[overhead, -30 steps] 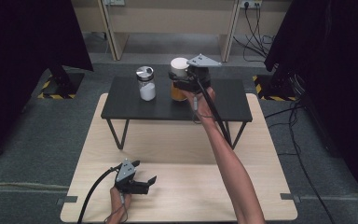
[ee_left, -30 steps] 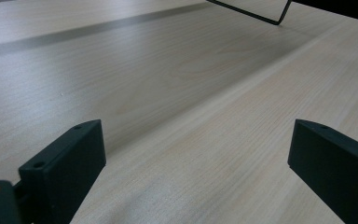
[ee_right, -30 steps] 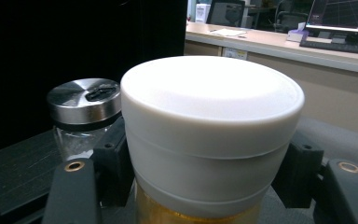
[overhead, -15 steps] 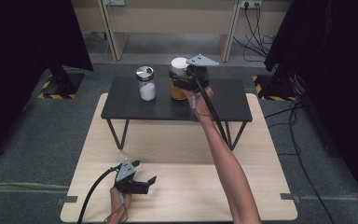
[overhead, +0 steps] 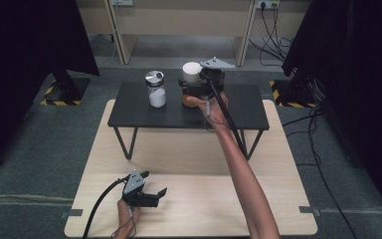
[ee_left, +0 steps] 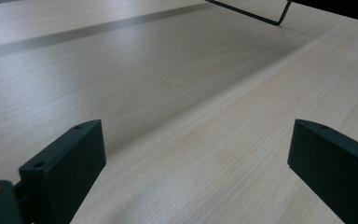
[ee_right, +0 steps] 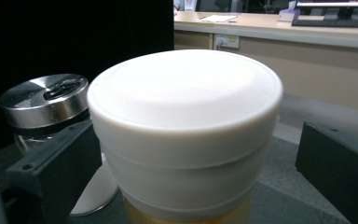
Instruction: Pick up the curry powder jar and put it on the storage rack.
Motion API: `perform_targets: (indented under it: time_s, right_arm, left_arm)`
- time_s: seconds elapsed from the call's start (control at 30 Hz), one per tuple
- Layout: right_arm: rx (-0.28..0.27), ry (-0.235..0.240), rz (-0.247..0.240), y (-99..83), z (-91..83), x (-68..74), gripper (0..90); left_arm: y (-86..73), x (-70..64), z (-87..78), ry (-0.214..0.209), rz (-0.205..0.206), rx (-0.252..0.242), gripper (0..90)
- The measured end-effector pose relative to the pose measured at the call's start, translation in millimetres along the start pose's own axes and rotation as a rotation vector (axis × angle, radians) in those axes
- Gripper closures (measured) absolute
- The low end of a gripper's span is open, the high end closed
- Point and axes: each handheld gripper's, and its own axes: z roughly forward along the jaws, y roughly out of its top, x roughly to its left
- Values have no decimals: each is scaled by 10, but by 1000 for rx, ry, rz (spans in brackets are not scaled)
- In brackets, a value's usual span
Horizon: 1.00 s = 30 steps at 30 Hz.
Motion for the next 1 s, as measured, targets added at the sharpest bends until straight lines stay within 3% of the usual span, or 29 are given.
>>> perform_targets:
  time_s: [0.37,0.47,0.57,0.6,0.73,1.0]
  right_arm:
    - [-14,71,-2,21,-211,-60,3]
    - [9,84,-19,6,-314,-37,3]
    - [-2,98,-13,-103,-421,-27,3]
    - [-8,138,24,-186,-484,-87,3]
    - [12,178,47,-308,-589,-131,3]
    - [-2,224,50,-467,-804,-170,3]
  left_arm:
    - [1,-4,-1,2,1,1,33]
    - [3,-2,-2,2,4,2,33]
    - [-2,-8,0,4,1,-1,33]
    - [-1,-9,0,4,1,-1,33]
    - [1,-8,1,4,-1,0,33]
    - [-1,-11,0,6,-1,0,33]
